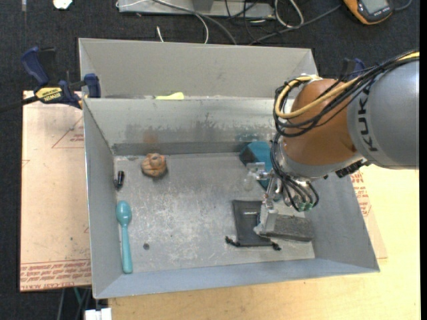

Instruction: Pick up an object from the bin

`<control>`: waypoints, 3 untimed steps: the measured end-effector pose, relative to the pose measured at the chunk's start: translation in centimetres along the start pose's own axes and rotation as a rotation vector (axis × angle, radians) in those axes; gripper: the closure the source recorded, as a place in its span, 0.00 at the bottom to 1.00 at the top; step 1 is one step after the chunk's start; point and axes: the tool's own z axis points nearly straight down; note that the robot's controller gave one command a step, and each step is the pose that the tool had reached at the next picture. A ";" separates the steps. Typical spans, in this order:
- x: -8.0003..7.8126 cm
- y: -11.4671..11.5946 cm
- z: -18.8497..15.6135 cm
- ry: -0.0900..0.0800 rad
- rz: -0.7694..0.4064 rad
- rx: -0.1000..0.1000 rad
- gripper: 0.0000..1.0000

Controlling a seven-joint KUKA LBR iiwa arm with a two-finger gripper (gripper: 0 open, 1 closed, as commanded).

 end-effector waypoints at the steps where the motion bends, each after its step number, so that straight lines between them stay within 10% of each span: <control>1: -0.2 0.0 -0.4 -0.007 0.000 0.000 0.00; 3: 0.5 -2.9 6.0 -0.004 -0.114 -0.001 0.00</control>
Offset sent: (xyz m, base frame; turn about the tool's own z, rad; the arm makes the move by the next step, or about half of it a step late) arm -0.0036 -0.0369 -0.0757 -0.2127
